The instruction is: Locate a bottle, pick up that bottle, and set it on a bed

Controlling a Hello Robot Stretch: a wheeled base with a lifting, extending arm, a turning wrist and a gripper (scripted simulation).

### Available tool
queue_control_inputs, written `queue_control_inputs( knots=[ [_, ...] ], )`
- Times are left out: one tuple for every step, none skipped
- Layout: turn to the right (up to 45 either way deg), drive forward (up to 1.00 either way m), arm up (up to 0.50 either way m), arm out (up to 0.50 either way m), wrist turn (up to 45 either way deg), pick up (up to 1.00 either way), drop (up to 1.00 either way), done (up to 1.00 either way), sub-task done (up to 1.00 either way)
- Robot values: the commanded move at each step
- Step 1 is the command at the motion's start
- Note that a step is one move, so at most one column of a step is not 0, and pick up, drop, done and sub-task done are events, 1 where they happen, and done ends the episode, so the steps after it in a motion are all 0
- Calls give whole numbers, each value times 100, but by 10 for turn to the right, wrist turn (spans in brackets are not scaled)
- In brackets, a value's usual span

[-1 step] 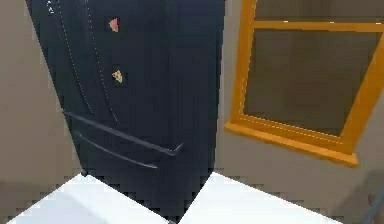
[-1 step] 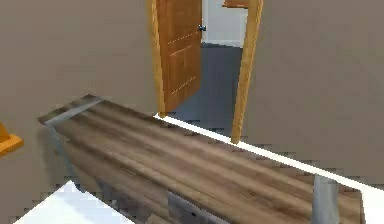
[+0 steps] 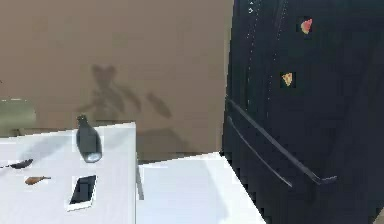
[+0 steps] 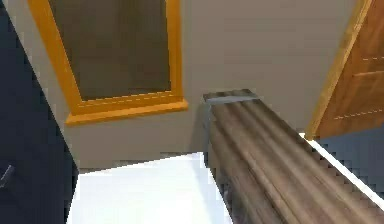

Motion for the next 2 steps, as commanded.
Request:
queue_control_inputs(
  knots=[
    [-450,0,0,0,0,0,0,0,0],
    [-390,0,0,0,0,0,0,0,0]
  ],
)
